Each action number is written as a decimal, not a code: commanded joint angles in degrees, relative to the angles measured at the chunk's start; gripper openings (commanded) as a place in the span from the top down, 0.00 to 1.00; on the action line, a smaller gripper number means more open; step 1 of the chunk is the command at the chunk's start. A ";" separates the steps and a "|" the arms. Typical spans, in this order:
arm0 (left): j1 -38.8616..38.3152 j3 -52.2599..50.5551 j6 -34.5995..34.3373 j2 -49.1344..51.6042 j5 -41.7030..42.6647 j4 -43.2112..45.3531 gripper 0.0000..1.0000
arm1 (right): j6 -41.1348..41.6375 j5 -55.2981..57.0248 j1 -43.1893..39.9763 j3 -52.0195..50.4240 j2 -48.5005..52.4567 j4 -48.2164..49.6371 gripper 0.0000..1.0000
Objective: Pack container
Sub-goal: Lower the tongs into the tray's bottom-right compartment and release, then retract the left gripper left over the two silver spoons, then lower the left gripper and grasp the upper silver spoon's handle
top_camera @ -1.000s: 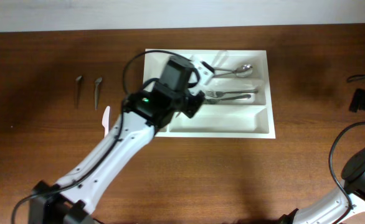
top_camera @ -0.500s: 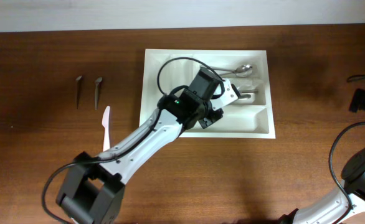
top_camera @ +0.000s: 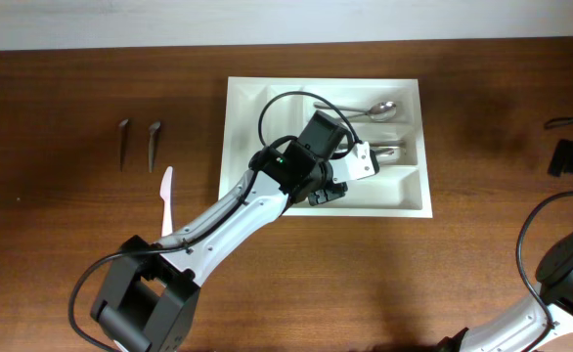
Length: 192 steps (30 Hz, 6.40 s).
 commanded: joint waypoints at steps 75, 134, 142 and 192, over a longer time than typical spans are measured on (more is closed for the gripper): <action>19.76 16.15 -37.46 -3.15 -27.71 -7.76 0.01 | 0.50 -0.07 0.11 -0.31 -0.11 0.00 0.01; 55.04 27.39 -35.21 26.36 -13.66 -21.62 0.01 | 0.50 -0.07 0.11 -0.31 -0.11 0.00 0.01; 55.04 27.39 -32.41 28.37 -12.28 -19.06 0.01 | 0.48 -0.09 0.11 -0.31 -0.11 0.00 0.01; 55.08 27.39 -32.83 33.09 -8.74 -18.45 0.11 | 0.50 -0.07 0.11 -0.31 -0.11 0.00 0.01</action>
